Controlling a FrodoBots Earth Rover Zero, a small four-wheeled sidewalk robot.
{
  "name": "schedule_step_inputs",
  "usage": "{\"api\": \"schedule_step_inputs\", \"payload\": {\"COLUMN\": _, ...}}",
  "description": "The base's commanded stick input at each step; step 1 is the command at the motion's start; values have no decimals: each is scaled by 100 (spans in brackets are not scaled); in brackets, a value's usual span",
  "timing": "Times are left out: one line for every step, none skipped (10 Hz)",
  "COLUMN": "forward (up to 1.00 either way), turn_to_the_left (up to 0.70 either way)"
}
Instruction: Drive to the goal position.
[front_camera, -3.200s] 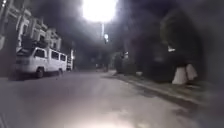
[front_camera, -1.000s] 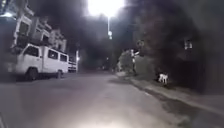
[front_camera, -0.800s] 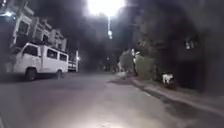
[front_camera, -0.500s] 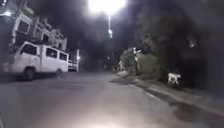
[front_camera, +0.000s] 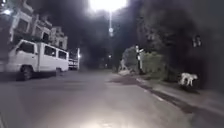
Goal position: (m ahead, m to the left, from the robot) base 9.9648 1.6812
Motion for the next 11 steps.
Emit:
{"api": "schedule_step_inputs", "payload": {"forward": 70, "turn_to_the_left": -24}}
{"api": "schedule_step_inputs", "payload": {"forward": 70, "turn_to_the_left": 0}}
{"api": "schedule_step_inputs", "payload": {"forward": 70, "turn_to_the_left": -25}}
{"api": "schedule_step_inputs", "payload": {"forward": 70, "turn_to_the_left": -19}}
{"api": "schedule_step_inputs", "payload": {"forward": 70, "turn_to_the_left": 0}}
{"api": "schedule_step_inputs", "payload": {"forward": 70, "turn_to_the_left": -13}}
{"api": "schedule_step_inputs", "payload": {"forward": 70, "turn_to_the_left": -24}}
{"api": "schedule_step_inputs", "payload": {"forward": 70, "turn_to_the_left": -7}}
{"api": "schedule_step_inputs", "payload": {"forward": 70, "turn_to_the_left": 0}}
{"api": "schedule_step_inputs", "payload": {"forward": 70, "turn_to_the_left": 0}}
{"api": "schedule_step_inputs", "payload": {"forward": 70, "turn_to_the_left": 0}}
